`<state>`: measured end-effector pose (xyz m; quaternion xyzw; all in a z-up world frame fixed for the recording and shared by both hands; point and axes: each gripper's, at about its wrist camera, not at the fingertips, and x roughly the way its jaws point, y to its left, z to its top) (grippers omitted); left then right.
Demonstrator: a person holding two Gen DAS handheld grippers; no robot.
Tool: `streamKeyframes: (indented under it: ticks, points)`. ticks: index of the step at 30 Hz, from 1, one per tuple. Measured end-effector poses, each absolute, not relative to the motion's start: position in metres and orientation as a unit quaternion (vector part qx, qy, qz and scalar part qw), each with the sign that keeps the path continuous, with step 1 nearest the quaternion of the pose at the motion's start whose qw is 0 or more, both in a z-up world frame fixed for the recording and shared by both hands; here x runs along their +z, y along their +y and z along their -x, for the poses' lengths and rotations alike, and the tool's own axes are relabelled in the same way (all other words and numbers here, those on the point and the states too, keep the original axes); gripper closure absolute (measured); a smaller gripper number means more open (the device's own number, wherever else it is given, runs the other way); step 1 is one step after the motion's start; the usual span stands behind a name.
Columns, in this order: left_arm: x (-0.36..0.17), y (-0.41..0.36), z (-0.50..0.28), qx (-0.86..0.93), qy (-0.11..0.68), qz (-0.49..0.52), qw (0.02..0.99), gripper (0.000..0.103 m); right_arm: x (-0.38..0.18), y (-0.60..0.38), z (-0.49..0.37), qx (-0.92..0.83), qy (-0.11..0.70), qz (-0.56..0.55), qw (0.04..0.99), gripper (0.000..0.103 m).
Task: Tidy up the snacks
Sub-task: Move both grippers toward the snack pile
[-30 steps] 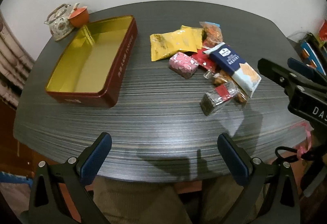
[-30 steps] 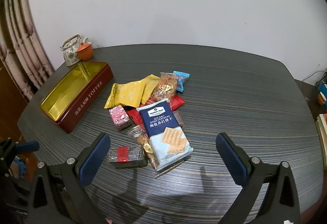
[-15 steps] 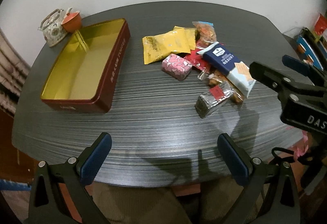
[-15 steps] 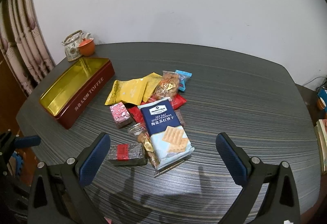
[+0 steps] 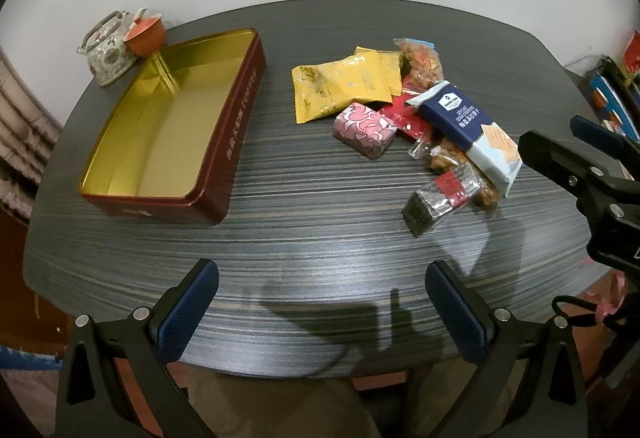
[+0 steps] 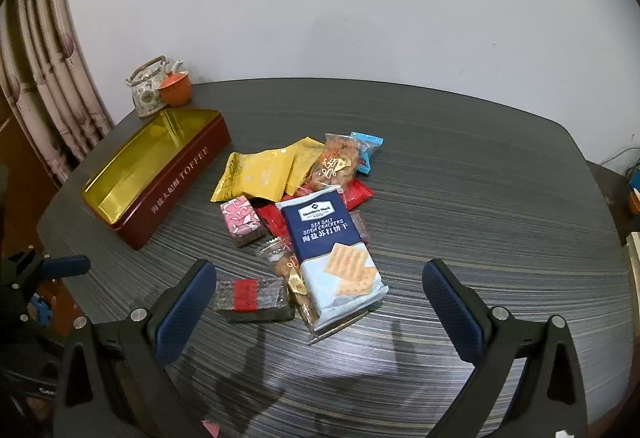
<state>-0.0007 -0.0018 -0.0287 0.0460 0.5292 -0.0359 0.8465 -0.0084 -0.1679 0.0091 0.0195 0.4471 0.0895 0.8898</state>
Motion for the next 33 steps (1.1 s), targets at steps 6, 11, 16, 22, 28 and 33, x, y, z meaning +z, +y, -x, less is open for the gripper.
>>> streamKeyframes:
  ticks: [6, 11, 16, 22, 28, 33]
  points:
    - [-0.029, -0.002, 0.001, -0.041, 0.528, -0.048, 0.847, 0.001, 0.009, -0.166, 0.008, 0.096, 0.449, -0.016, 0.888, 0.0]
    - [-0.03, -0.001, 0.0, -0.041, 0.529, -0.049, 0.846, 0.001, 0.008, -0.165, 0.009, 0.102, 0.45, -0.013, 0.887, 0.0]
    - [-0.032, -0.002, -0.001, -0.043, 0.53, -0.048, 0.845, 0.001, 0.008, -0.163, 0.01, 0.104, 0.452, -0.007, 0.886, 0.001]
    - [-0.036, -0.003, -0.003, -0.048, 0.532, -0.055, 0.844, 0.001, 0.006, -0.163, 0.008, 0.108, 0.456, -0.008, 0.883, 0.004]
    - [-0.038, -0.005, -0.005, -0.055, 0.53, -0.063, 0.844, 0.001, 0.004, -0.161, 0.008, 0.11, 0.462, -0.009, 0.88, 0.008]
    - [-0.04, -0.004, -0.006, -0.062, 0.53, -0.063, 0.843, 0.001, 0.004, -0.162, 0.007, 0.108, 0.464, -0.007, 0.879, 0.008]
